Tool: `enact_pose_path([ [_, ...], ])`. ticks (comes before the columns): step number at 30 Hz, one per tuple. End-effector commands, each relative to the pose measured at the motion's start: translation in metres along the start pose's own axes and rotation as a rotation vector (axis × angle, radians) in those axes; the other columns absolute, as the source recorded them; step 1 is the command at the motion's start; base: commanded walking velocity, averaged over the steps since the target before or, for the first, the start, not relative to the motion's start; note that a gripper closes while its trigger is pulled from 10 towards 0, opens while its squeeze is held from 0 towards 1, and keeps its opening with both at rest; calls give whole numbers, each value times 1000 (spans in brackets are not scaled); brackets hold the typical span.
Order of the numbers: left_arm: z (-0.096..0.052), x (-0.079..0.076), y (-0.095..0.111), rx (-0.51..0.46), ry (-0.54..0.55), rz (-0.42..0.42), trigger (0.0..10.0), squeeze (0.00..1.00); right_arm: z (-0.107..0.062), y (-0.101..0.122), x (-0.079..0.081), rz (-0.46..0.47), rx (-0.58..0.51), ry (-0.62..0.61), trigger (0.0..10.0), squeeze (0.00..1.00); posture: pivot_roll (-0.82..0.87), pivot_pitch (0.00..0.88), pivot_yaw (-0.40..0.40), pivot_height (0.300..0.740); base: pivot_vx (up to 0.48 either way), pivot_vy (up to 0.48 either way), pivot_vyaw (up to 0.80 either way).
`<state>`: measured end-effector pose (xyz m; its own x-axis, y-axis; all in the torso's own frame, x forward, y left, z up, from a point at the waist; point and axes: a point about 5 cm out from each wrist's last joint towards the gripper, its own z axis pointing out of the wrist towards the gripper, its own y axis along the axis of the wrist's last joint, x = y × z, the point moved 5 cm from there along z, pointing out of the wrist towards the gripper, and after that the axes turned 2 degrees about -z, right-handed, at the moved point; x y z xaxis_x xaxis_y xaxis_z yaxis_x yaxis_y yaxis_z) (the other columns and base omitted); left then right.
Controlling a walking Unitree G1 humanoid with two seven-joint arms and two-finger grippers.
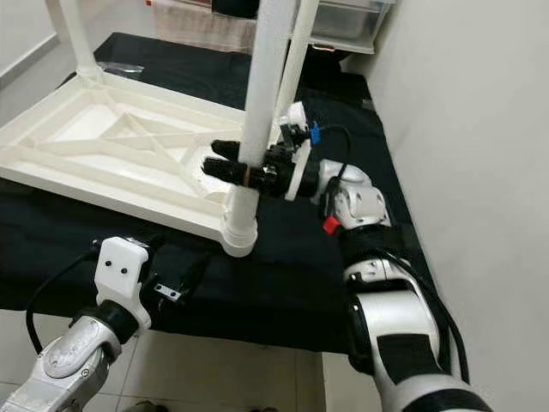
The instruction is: Building children table
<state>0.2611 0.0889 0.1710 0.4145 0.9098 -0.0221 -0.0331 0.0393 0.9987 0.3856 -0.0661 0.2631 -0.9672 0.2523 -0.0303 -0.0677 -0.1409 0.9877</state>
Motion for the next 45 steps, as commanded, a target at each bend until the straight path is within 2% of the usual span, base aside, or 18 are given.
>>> enact_pose_path([
  [1,-1,-3,0,3,-4,-6,10000,0,2,2,-3,9,-26,-24,0,0,143,127,-145,740,0,0,0],
  [3,-1,-4,-1,6,-6,-5,10000,0,0,-8,-21,32,-45,-219,0,0,130,135,-138,740,0,0,0],
  [10,0,-3,-2,9,-6,-9,10000,0,-16,-29,-50,33,25,-591,0,0,124,126,-136,740,0,0,0],
  [13,1,-3,-4,10,-4,-11,10000,0,-73,-59,-78,24,193,-1225,0,0,110,115,-126,740,0,0,0],
  [14,2,-4,-4,10,-7,-12,10000,0,-91,-65,-74,15,223,-1388,0,0,110,114,-126,740,0,0,0],
  [16,2,-5,-4,9,-9,-13,10000,0,-103,-70,-67,32,226,-1513,0,0,110,114,-126,740,0,0,0],
  [19,3,-6,-4,6,-12,-15,10000,0,-106,-75,-48,70,195,-1657,0,0,118,105,-127,740,0,0,0],
  [23,4,-7,-3,3,-14,-15,10000,0,-93,-78,-39,106,170,-1688,0,0,119,106,-125,740,0,0,0],
  [24,4,-7,-3,4,-16,-14,10000,0,-70,-74,-39,123,103,-1613,10000,0,122,106,-126,740,0,0,0],
  [25,4,-7,-3,4,-16,-14,10000,0,-70,-74,-39,123,103,-1613,10000,0,122,106,-126,740,0,0,0],
  [26,3,-6,-3,5,-16,-12,10000,0,-54,-65,-40,106,37,-1526,10000,1000,124,106,-127,740,0,0,0],
  [30,3,-4,-5,10,-10,-11,10000,0,-43,-37,-44,10,-65,-1447,10000,1000,121,104,-126,740,0,0,0],
  [34,3,-4,-5,10,-9,-11,10000,0,-43,-35,-45,2,-71,-1441,10000,1000,121,104,-126,740,0,0,0],
  [35,3,-5,-5,9,-11,-12,10000,0,-51,-21,-52,-47,-116,-1354,10000,0,118,99,-125,740,0,0,0],
  [42,4,-5,-5,9,-13,-13,10000,0,-59,-12,-55,-73,-134,-1307,10000,0,115,101,-123,740,0,0,0],
  [43,4,-5,-5,8,-14,-12,10000,0,-52,-13,-55,-19,-112,-1035,10000,0,113,95,-125,740,0,0,0],
  [44,4,-5,-5,8,-14,-12,10000,0,-52,-13,-55,-19,-112,-1035,10000,0,113,95,-125,740,0,0,0],
  [45,4,-5,-5,7,-14,-11,10000,0,-48,-10,-48,7,-106,-810,10000,0,113,95,-125,740,0,0,0],
])
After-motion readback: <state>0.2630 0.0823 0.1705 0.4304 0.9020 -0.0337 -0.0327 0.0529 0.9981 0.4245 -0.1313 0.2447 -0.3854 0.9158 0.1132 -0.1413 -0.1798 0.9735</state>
